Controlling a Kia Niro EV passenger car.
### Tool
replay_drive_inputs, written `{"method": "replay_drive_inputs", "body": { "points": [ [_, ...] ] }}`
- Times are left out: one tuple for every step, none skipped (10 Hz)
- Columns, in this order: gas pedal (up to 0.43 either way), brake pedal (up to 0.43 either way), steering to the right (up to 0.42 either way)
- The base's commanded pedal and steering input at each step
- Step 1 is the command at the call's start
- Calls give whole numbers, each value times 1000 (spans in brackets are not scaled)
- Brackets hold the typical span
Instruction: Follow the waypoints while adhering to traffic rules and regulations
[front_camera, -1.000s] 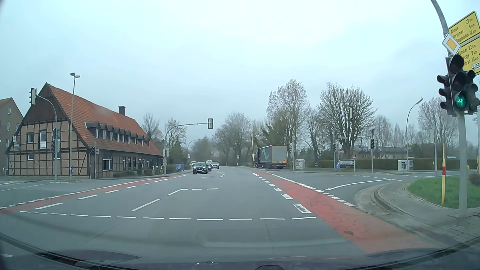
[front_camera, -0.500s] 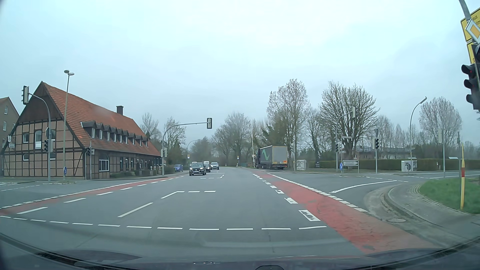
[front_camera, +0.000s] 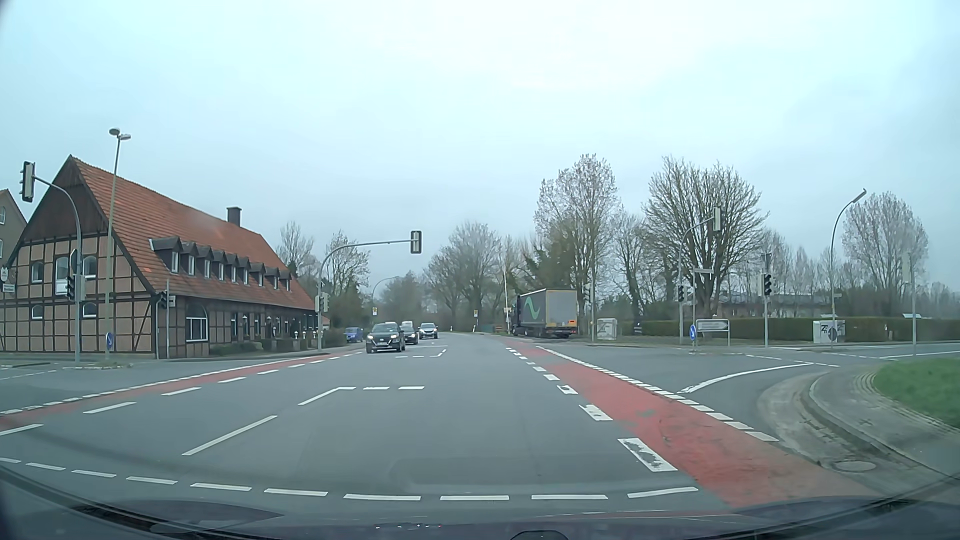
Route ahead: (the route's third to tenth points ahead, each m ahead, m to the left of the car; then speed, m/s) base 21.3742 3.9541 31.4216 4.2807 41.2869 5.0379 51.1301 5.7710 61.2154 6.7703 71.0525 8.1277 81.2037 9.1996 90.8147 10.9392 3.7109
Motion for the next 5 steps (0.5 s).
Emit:
{"method": "replay_drive_inputs", "body": {
  "points": [
    [421, 0, -4],
    [421, 0, -6],
    [421, 0, -6],
    [421, 0, -6],
    [421, 0, -8]
  ]
}}
